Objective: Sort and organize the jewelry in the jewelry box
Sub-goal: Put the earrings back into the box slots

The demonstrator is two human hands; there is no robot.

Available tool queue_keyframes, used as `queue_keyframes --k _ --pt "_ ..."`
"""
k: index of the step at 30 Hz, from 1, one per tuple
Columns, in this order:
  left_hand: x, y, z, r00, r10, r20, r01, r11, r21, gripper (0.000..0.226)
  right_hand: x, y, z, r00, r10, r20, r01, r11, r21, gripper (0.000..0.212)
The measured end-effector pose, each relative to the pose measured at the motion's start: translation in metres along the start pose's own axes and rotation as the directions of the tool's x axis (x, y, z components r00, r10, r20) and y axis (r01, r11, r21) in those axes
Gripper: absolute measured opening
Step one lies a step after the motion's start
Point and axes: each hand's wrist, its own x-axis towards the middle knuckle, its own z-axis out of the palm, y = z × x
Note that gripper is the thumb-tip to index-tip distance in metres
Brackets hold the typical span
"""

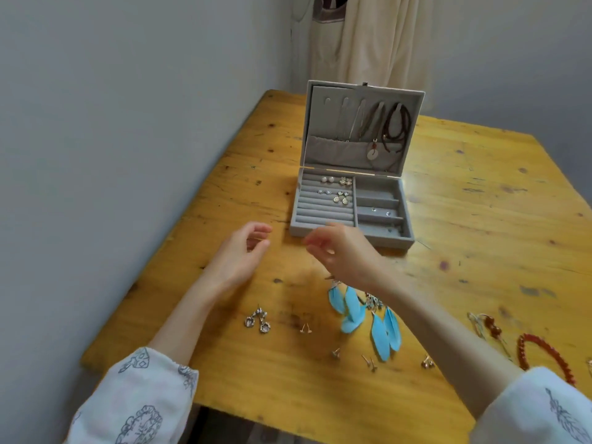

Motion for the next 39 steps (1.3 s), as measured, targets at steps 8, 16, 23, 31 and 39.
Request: queue_keyframes --k 8,16,23,31,39 --pt "-0.076 -0.037 -0.001 0.99 0.013 -0.14 -0.025 0.996 -0.083 0.022 -0.048 -0.028 0.04 0.99 0.005 0.139 -0.014 0.997 0.069 0.018" --pt "-0.088 -0.044 0.014 0.955 0.137 -0.265 -0.112 0.988 0.108 0.016 -0.049 -0.045 0.065 0.997 0.03 0.064 -0.034 0.997 0.07 0.015" --pt "-0.088 -0.043 0.015 0.958 0.203 -0.201 -0.161 0.965 0.209 0.014 -0.047 -0.049 0.073 0.999 0.044 0.016 -0.044 0.999 0.0 0.014" --pt "-0.091 -0.046 0.018 0.949 0.282 -0.139 -0.228 0.923 0.309 0.01 -0.045 -0.039 0.057 0.987 0.161 0.0 -0.158 0.964 0.213 0.008" --pt "-0.091 -0.044 0.017 0.941 0.292 -0.171 -0.225 0.917 0.33 0.01 -0.045 -0.019 0.026 0.97 0.214 -0.118 -0.175 0.944 0.279 0.004"
